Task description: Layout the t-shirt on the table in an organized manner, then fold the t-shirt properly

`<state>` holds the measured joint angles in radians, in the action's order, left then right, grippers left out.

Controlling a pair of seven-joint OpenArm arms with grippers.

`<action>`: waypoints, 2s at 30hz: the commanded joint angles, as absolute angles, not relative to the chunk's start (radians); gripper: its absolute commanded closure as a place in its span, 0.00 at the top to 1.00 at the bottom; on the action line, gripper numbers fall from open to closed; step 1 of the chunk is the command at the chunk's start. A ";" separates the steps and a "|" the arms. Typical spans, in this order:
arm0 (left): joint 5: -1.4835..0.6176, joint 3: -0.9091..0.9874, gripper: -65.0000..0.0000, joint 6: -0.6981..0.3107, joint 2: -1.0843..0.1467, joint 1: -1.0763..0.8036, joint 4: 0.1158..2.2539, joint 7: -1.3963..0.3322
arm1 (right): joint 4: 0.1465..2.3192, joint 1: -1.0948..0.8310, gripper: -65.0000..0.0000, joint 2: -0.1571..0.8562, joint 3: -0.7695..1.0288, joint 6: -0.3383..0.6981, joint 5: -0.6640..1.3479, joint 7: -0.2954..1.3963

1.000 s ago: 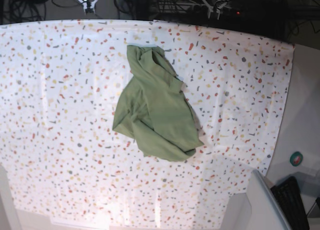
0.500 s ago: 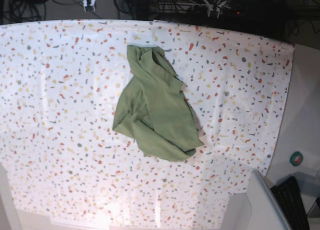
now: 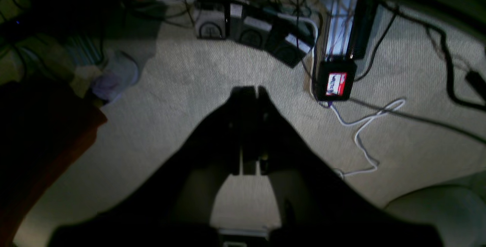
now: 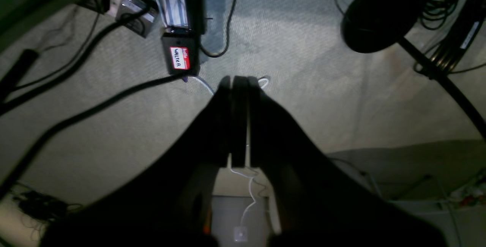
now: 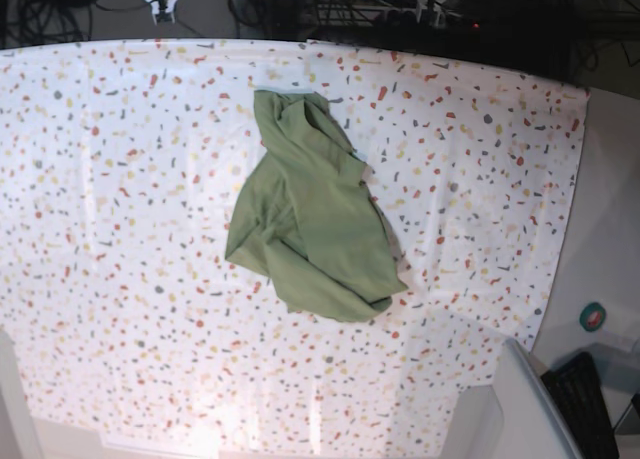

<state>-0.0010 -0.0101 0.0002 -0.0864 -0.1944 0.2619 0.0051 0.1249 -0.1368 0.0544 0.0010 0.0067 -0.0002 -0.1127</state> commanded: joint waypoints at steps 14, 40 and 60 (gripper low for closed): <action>-0.007 0.001 0.00 0.005 -0.143 -0.315 0.484 -0.002 | 0.374 -0.295 0.00 0.110 0.162 -0.002 -0.001 -0.064; -0.062 0.004 0.00 0.005 -0.251 -0.906 1.356 -0.004 | 1.573 -0.854 0.00 0.028 0.349 -0.001 -0.002 0.352; -0.587 0.027 0.00 0.012 -0.417 -0.805 1.724 -0.070 | 1.882 -0.401 0.00 0.008 0.039 0.002 0.001 0.579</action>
